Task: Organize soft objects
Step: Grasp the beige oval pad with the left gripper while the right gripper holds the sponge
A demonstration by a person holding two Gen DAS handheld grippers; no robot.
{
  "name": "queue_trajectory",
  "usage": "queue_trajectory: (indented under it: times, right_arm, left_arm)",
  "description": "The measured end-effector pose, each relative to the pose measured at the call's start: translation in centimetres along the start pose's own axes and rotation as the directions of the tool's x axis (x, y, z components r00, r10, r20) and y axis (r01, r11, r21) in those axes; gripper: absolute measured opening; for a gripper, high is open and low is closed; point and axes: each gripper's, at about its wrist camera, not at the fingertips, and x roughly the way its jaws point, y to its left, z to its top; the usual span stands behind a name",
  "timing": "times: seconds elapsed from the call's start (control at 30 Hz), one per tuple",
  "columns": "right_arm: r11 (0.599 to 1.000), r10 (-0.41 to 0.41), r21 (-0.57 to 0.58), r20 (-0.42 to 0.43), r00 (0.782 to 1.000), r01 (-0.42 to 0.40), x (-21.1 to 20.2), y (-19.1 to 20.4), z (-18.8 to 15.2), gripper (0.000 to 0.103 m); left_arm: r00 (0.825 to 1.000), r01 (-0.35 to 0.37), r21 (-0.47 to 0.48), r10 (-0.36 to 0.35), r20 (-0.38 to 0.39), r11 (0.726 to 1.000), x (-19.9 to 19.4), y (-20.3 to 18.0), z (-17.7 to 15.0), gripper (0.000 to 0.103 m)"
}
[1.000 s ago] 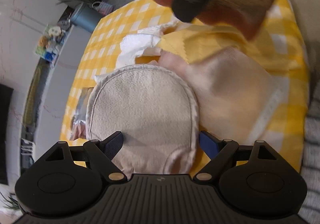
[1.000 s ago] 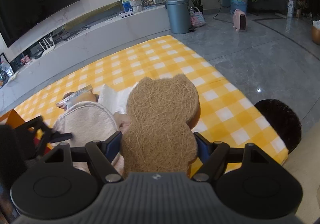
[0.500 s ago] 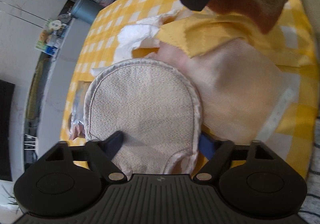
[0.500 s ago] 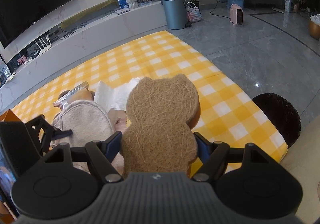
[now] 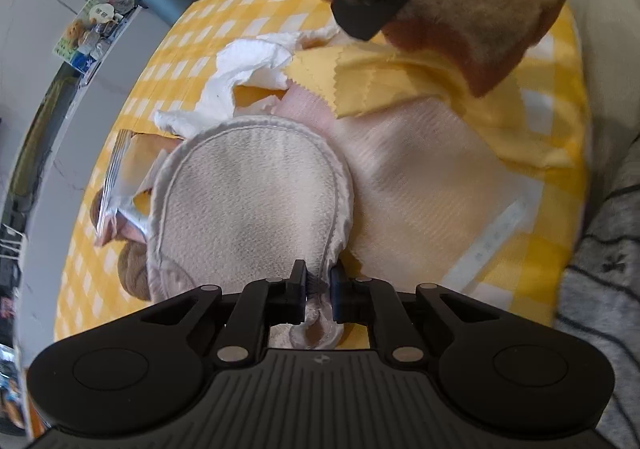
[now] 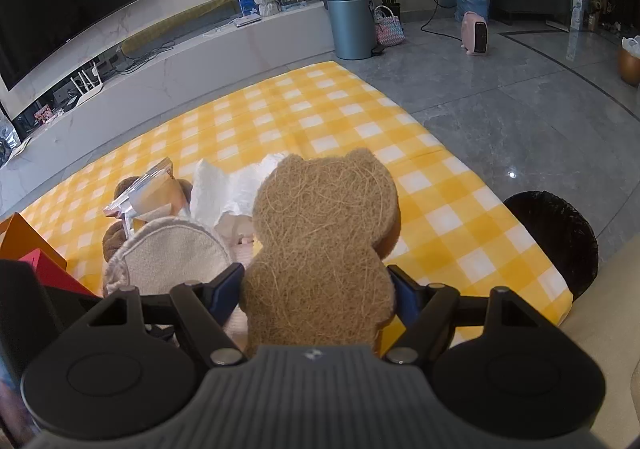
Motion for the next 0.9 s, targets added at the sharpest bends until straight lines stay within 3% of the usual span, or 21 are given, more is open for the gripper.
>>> queue_trajectory:
  times: [0.1, 0.2, 0.37, 0.5, 0.63, 0.7, 0.8, 0.9]
  right_arm:
    - [1.000, 0.004, 0.006, 0.000, 1.000, -0.004, 0.0, -0.1, 0.1, 0.075]
    - [1.000, 0.002, 0.009, 0.001, 1.000, -0.002, 0.0, -0.1, 0.1, 0.075]
    - [1.000, 0.005, 0.002, 0.001, 1.000, -0.005, -0.1, 0.1, 0.0, 0.075]
    - [1.000, 0.002, 0.002, 0.000, 1.000, -0.002, -0.1, 0.1, 0.0, 0.075]
    - [1.000, 0.004, 0.001, -0.001, 1.000, -0.004, -0.2, 0.1, 0.0, 0.075]
    - [1.000, 0.003, 0.005, -0.002, 1.000, -0.003, -0.1, 0.0, 0.0, 0.075]
    - [1.000, 0.008, 0.004, -0.005, 1.000, -0.008, 0.0, 0.0, 0.0, 0.075]
    - [1.000, 0.008, 0.004, -0.002, 1.000, -0.008, -0.1, 0.0, 0.0, 0.075]
  left_arm:
    - [0.997, 0.050, -0.029, -0.048, 0.063, 0.998, -2.0, -0.2, -1.3, 0.013]
    - [0.993, 0.058, -0.049, -0.052, 0.109, 0.997, -4.3, -0.6, -2.9, 0.013]
    - [0.976, 0.117, -0.087, -0.098, 0.194, 0.989, -7.6, -1.1, -5.1, 0.013]
    - [0.976, 0.094, -0.031, -0.086, 0.200, 0.995, -7.6, -2.3, -5.9, 0.013]
    - [0.980, 0.105, -0.074, -0.091, 0.176, 0.992, -6.7, -2.1, -6.3, 0.013]
    - [0.981, 0.035, -0.079, -0.019, 0.191, 0.996, -6.4, -2.2, -6.4, 0.013]
    - [0.962, -0.126, -0.032, 0.130, 0.239, 0.992, -5.9, -3.8, -6.6, 0.021]
    - [0.963, -0.164, -0.022, 0.165, 0.214, 0.986, -4.8, -4.7, -6.1, 0.022]
